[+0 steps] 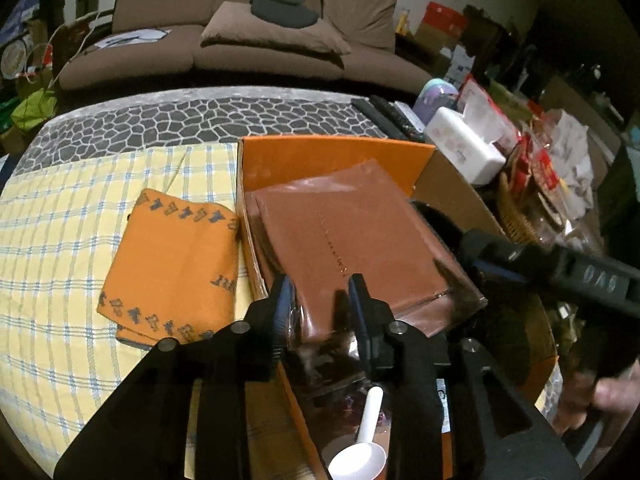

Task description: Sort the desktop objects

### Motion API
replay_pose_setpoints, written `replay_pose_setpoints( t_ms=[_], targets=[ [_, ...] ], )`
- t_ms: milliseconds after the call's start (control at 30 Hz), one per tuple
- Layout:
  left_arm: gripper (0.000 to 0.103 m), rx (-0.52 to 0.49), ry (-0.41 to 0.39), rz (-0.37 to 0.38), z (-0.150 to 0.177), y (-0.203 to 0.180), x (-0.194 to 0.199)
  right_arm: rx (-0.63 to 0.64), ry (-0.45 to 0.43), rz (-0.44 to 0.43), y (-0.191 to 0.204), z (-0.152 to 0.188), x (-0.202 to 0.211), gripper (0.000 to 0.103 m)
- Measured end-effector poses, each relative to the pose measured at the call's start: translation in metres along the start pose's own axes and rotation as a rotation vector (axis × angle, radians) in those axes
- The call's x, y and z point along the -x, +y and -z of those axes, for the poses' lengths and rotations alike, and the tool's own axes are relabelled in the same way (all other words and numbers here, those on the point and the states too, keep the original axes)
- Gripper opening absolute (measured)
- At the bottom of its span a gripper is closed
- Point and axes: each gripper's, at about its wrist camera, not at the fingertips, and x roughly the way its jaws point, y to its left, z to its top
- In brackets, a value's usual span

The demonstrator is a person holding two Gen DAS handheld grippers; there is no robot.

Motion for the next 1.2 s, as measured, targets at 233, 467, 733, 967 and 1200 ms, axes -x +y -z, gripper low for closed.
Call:
replay_pose_setpoints(
  t_ms=[233,467,733,967,1200],
  targets=[
    [0.034,-0.056,-0.017,0.04,0.0,-0.019,0.02,0.008,-0.051,0.138,-0.022,-0.009,0.022,0.046],
    [0.034,-0.127,0.037,0.098,0.011,-0.046,0.022,0.03,0.009,0.256,-0.034,-0.005,0.003,0.046],
    [0.034,-0.151,0.099,0.075,0.025,-0.051,0.006,0.107,0.056,0.378,-0.029,-0.003,-0.018,0.05],
    [0.034,-0.141,0.107,0.062,0.026,-0.046,0.005,0.249,0.126,0.489,-0.012,0.006,-0.04,0.048],
    [0.034,-0.14,0.13,0.047,0.03,-0.041,0.0,0.261,0.109,0.523,-0.019,0.002,-0.036,0.008]
  ],
)
